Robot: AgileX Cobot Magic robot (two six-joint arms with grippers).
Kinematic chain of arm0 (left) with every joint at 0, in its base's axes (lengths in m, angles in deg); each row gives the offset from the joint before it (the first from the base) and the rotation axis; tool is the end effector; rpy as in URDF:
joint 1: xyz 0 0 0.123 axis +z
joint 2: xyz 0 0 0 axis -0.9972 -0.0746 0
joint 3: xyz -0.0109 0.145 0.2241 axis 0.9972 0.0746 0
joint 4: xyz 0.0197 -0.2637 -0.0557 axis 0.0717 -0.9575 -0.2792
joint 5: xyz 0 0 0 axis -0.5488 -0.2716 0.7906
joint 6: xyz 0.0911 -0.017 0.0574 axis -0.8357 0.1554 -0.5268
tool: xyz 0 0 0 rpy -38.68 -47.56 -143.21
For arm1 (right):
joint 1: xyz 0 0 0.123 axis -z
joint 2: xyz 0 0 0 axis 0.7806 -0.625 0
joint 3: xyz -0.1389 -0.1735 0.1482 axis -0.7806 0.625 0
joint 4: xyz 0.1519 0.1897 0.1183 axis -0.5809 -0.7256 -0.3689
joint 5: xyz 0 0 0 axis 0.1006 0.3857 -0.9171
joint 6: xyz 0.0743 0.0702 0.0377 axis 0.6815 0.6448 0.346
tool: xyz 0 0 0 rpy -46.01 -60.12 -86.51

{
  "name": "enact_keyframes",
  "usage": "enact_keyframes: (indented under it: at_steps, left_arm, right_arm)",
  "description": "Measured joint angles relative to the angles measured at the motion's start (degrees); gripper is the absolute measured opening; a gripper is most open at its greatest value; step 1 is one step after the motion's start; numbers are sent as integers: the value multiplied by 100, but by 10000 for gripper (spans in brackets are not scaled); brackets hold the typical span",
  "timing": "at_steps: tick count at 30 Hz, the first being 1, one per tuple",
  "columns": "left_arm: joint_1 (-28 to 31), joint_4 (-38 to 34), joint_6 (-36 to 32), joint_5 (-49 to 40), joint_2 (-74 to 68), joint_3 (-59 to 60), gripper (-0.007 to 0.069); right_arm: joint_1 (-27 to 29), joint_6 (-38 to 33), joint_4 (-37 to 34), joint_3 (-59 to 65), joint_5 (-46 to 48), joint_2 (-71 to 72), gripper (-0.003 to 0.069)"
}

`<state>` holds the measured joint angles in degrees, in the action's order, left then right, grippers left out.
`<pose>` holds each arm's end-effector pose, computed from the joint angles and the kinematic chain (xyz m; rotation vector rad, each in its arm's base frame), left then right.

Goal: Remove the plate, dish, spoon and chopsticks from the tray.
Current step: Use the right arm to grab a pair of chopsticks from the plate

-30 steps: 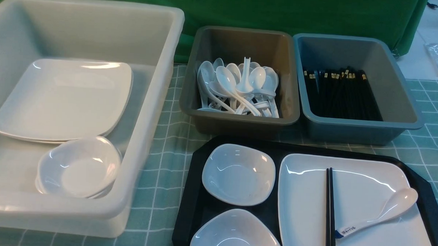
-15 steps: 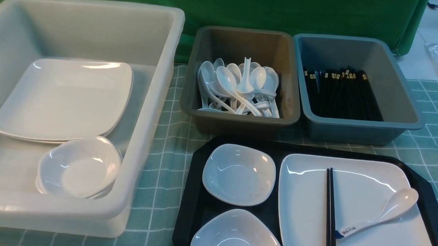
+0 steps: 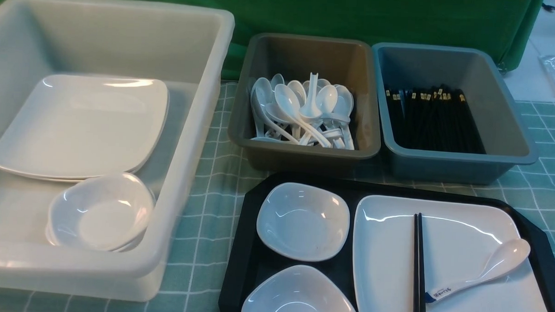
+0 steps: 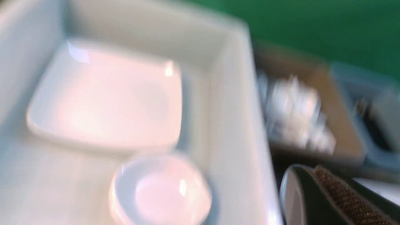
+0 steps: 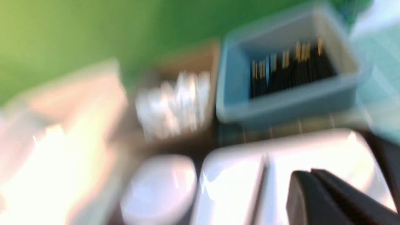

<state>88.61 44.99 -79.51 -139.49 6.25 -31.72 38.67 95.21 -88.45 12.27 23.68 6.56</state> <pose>0.1670 -0.0074 0.3934 -0.1247 2.1058 -0.2129 0.1162 0.0339 0.3101 0.1044 1.8574 0.4892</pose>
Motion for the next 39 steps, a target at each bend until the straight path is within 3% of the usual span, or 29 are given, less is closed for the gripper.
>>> enact_keyframes:
  at_steps: [1,4,5,10,15,20,31,34,36,37,39]
  left_arm:
    - [0,-74,-230,-326,-436,-59,17]
    - [-76,-271,-550,-539,-1034,-35,14]
    - [-93,-287,-576,-537,-1098,-30,13]
    - [-1237,-289,-658,-530,-1682,31,1]
    - [-2623,1043,582,-645,-2072,81,0]
    - [-3212,1664,1185,-508,-2218,83,0]
    - [-3256,1800,1277,-135,-2224,83,0]
    - [-3256,1800,1283,-113,-2224,83,0]
    - [-3256,1800,1283,-111,-2224,83,0]
    - [-3256,1800,1283,-111,-2224,83,0]
    - [-3256,1800,1283,-111,-2224,83,0]
  right_arm:
    - [-178,-132,6,-434,759,-628,37]
    - [-452,-334,6,-927,1601,-1763,73]
    - [-492,-348,6,-966,1659,-1919,78]
    - [-1100,-522,76,-1105,1514,-3703,274]
    - [-1643,-461,89,-1105,797,-5203,479]
    - [-1740,-268,83,-1105,253,-6278,568]
    - [-1740,-208,34,-1116,-348,-6885,575]
    - [-1740,-183,34,-1116,-348,-6932,535]
    - [-1740,-183,29,-1116,-348,-6934,420]
    - [-1740,-183,29,-1116,-348,-6934,407]
    - [-1740,-183,27,-1116,-348,-6921,216]
